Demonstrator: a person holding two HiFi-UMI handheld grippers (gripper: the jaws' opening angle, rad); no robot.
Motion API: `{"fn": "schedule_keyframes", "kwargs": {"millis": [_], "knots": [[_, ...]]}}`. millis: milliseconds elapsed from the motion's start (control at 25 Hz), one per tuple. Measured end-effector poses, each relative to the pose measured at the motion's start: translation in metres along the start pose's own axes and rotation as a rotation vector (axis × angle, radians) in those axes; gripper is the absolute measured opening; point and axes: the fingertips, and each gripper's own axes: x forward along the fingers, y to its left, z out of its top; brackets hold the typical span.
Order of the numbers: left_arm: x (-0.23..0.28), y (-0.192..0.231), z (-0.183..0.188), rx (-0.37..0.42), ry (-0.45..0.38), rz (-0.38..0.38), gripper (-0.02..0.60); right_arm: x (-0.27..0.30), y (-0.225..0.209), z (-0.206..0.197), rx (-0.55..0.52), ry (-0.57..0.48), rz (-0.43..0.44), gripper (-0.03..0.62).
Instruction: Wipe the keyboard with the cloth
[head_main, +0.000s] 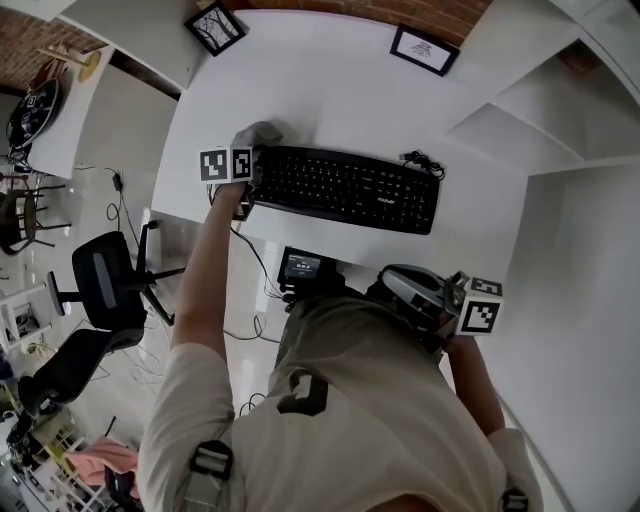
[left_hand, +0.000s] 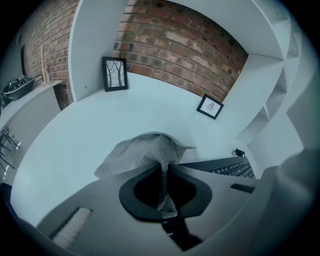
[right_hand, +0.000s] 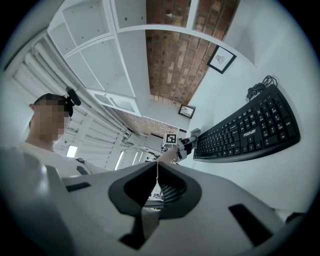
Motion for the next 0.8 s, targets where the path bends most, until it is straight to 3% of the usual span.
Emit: {"fn": "schedule_keyframes", "kwargs": {"millis": [360, 800], "knots": [[0.008, -0.021, -0.004, 0.008, 0.042, 0.009, 0.009, -0.019, -0.005, 0.01, 0.011, -0.022, 0.023, 0.006], [0.02, -0.071, -0.017, -0.011, 0.067, -0.065, 0.009, -0.032, -0.01, 0.017, 0.026, -0.038, 0.053, 0.006]]}}
